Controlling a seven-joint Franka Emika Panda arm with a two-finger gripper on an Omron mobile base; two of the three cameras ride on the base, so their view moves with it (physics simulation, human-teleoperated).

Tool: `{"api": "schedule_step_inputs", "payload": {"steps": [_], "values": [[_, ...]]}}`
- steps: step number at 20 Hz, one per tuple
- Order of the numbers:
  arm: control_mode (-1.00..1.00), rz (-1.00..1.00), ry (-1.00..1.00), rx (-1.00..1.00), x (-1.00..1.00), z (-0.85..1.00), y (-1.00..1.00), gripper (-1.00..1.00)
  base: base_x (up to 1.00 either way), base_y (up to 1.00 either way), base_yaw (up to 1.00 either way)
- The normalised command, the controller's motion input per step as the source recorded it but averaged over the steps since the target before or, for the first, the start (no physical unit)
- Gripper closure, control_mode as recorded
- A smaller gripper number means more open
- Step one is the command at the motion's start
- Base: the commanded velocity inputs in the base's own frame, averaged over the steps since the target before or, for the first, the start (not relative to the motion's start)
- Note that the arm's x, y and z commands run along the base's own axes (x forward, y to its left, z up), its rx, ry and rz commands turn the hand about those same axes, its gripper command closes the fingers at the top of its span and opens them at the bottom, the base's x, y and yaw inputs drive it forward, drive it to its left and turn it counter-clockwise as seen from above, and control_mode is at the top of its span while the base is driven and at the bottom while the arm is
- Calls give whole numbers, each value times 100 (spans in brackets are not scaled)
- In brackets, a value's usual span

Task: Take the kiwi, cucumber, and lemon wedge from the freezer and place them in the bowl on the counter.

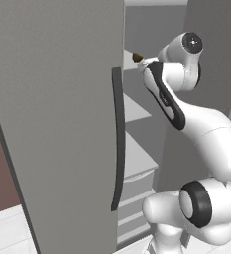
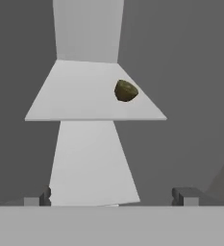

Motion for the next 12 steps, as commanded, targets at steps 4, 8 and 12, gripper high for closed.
{"api": "schedule_step_inputs", "payload": {"steps": [4, 8, 12], "values": [[-100, 0, 0, 0, 44, 0, -3, -100, 0, 0, 0], [-100, 0, -1, 2, 31, 0, -5, -100, 0, 0, 0], [-100, 0, -4, 2, 29, 0, 0, -100, 0, 0, 0]]}}
